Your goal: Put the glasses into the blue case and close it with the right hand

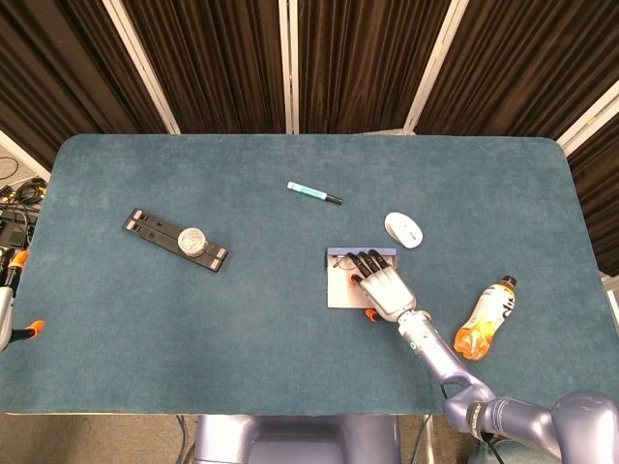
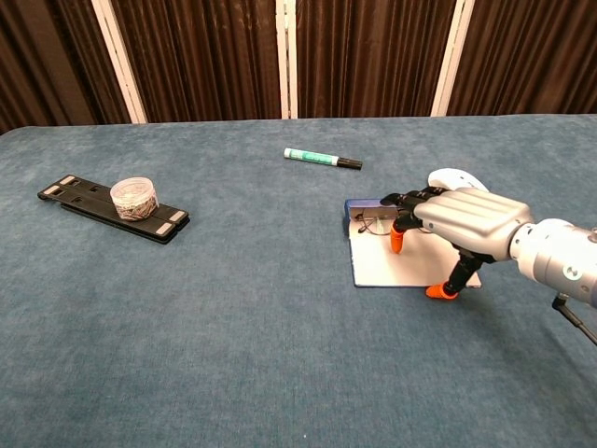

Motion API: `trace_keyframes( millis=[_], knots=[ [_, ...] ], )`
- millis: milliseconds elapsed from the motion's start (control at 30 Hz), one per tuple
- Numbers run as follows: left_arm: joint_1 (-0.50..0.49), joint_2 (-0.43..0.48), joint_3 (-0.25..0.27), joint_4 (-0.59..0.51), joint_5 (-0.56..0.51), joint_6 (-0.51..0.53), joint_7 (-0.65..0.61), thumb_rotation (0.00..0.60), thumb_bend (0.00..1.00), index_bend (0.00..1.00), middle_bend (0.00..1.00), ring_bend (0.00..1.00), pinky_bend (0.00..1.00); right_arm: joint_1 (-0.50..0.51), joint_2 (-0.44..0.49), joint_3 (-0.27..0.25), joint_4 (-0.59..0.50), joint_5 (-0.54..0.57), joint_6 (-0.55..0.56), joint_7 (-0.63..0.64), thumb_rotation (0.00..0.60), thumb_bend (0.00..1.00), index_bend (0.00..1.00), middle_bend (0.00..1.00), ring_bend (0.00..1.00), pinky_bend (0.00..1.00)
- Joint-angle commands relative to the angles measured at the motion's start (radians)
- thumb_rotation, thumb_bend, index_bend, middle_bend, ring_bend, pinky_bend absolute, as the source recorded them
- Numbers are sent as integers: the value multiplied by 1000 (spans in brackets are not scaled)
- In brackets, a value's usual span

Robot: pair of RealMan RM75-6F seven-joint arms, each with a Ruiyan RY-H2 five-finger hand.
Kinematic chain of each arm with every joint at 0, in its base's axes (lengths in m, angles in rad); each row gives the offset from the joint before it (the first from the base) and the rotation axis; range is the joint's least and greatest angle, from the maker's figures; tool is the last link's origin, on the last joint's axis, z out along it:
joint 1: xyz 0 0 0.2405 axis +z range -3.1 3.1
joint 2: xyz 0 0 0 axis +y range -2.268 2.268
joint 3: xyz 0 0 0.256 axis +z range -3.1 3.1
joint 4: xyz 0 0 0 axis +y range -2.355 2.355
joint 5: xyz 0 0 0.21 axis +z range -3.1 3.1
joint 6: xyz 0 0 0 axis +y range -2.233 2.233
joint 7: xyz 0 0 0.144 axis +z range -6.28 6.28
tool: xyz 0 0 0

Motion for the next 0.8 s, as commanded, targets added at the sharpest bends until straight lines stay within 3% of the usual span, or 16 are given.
trace_keyframes(
  millis=[33, 800],
  knots=[
    [-1, 0, 0, 0, -1, -1, 1, 600, 0, 0, 0, 0, 0, 1, 2, 3, -2, -1, 1, 3, 600, 481, 389, 0, 0, 0],
    [-5, -4, -2, 3, -13, -6, 9, 600, 0, 0, 0, 0, 0, 19, -9, 43, 18, 32, -15, 1, 600, 481, 398, 0, 0, 0]
  ],
)
